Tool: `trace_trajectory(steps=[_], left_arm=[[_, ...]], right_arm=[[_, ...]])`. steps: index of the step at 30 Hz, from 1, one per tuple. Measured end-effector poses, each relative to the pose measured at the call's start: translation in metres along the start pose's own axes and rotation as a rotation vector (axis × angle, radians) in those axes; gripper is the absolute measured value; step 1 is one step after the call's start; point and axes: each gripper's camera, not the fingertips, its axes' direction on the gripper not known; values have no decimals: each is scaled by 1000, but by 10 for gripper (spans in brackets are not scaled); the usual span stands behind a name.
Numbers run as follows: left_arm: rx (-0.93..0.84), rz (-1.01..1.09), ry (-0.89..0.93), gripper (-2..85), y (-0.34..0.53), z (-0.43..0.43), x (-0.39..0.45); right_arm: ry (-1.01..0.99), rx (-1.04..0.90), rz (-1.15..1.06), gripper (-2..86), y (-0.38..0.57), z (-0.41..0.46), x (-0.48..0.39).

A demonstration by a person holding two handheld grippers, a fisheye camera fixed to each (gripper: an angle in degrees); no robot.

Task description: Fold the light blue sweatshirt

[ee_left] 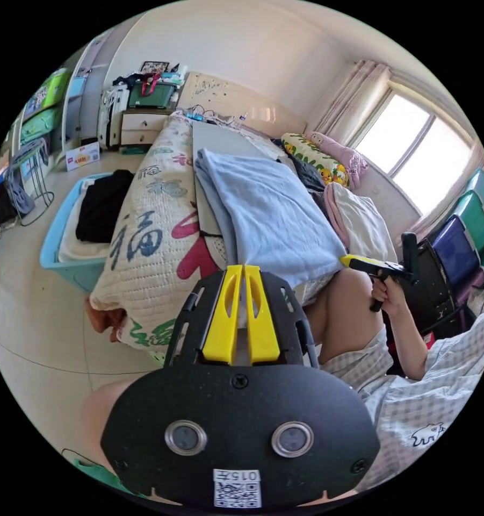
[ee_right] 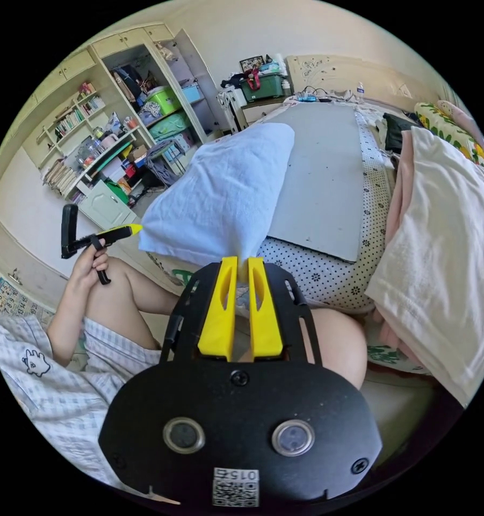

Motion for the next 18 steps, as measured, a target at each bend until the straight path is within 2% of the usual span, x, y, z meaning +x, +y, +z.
trace_trajectory(steps=[3, 6, 9, 11, 14, 18], left_arm=[[-85, 3, -33, -4, -10, 13, -7], [-107, 14, -22, 0, -19, 18, -12], [-128, -33, 162, 17, -30, 12, -29], [-62, -3, 289, 52, -49, -8, -41], [55, 56, 264, 61, -95, -28, -63], [2, 80, 296, 86, -174, 2, -111]], right_arm=[[37, -86, -38, 48, -7, 32, 1], [-14, -111, -66, 58, -8, 49, 14], [-155, -49, -95, 61, -9, 46, 38], [-224, 78, -86, 63, -24, 40, 66], [-226, 177, -36, 97, -69, 62, 106], [-262, 126, 17, 143, -146, 140, 147]])
